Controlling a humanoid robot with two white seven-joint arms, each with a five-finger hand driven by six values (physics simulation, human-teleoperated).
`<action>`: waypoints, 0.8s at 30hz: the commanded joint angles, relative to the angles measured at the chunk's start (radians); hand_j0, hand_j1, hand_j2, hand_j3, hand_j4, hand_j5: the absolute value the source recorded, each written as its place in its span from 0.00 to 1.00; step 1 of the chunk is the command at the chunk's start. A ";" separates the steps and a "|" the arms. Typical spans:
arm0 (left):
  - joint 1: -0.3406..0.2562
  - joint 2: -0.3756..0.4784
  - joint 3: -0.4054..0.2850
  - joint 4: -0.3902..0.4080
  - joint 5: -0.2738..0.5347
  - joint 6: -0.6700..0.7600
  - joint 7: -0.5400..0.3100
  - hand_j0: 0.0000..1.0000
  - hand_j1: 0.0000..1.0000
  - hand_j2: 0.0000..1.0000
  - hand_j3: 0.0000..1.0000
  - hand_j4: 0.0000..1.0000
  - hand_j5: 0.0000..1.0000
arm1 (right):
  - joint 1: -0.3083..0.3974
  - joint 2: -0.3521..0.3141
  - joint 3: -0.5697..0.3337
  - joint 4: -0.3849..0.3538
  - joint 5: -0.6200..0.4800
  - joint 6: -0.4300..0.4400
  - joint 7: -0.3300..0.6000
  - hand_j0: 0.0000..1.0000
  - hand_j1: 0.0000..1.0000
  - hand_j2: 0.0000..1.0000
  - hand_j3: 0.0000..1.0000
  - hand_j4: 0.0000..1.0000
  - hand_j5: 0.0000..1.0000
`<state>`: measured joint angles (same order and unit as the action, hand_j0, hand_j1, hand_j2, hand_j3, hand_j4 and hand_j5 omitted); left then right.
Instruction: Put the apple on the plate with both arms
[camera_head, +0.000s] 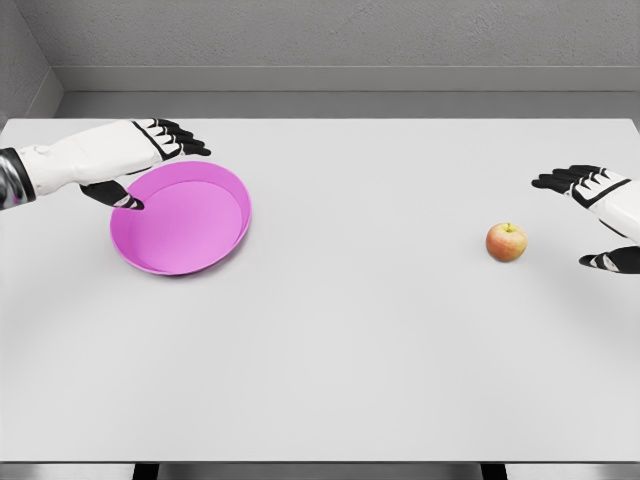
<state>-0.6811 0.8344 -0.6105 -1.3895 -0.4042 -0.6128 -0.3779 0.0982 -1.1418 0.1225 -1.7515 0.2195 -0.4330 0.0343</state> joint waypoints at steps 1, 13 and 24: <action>0.000 0.000 0.001 0.001 0.004 0.002 0.001 1.00 1.00 1.00 1.00 1.00 1.00 | 0.000 -0.001 0.000 0.000 -0.005 0.000 -0.001 1.00 1.00 1.00 1.00 1.00 1.00; 0.000 -0.001 0.000 0.003 0.004 0.002 0.001 1.00 1.00 1.00 1.00 1.00 1.00 | -0.224 0.060 0.267 0.003 -0.005 0.194 0.199 1.00 1.00 1.00 1.00 1.00 1.00; 0.000 -0.006 0.000 0.003 0.002 0.002 0.001 1.00 1.00 1.00 1.00 1.00 1.00 | -0.399 0.102 0.405 0.030 -0.006 0.419 0.365 1.00 1.00 1.00 1.00 1.00 1.00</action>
<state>-0.6811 0.8299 -0.6115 -1.3866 -0.4071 -0.6127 -0.3779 -0.3114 -1.0425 0.5164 -1.7299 0.2148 -0.0419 0.3736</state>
